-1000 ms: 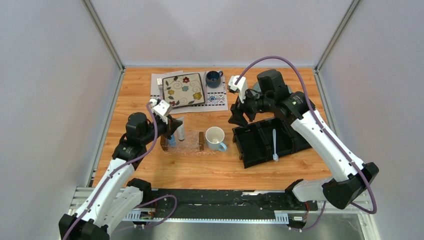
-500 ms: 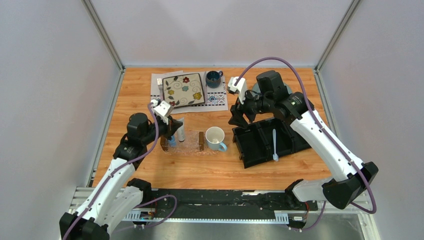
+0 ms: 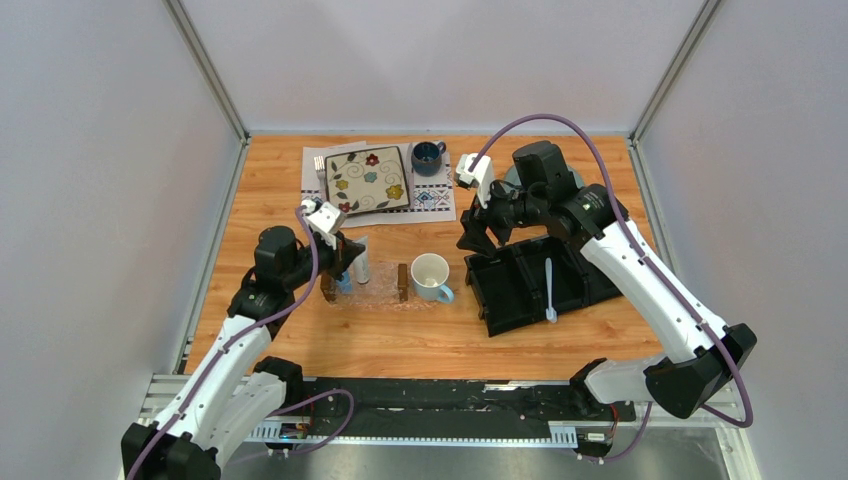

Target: Prepare toiletry sets of a toothbrush and toothpaste on the tray

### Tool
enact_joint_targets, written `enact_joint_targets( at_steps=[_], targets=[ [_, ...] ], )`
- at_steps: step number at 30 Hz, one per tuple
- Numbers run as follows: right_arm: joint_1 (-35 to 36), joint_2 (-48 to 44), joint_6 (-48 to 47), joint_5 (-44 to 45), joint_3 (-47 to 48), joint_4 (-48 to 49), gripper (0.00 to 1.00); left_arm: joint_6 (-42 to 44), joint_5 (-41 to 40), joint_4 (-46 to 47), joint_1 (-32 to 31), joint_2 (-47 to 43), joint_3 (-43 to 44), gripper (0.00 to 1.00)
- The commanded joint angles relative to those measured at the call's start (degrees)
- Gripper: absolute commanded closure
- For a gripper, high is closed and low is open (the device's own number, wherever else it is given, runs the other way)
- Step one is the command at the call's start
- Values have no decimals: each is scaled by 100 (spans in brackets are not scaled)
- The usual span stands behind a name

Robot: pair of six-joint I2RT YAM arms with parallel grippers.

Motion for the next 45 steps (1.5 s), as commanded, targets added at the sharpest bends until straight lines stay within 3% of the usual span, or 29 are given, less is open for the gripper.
enact_joint_targets(
  at_steps=[1, 45],
  targets=[
    [-21, -99, -95, 42, -13, 240, 35, -15, 138, 376, 54, -33, -4, 100],
    [-21, -152, -157, 60, -40, 214, 34, 91, 305, 772, 63, 170, -267, 100]
  ],
)
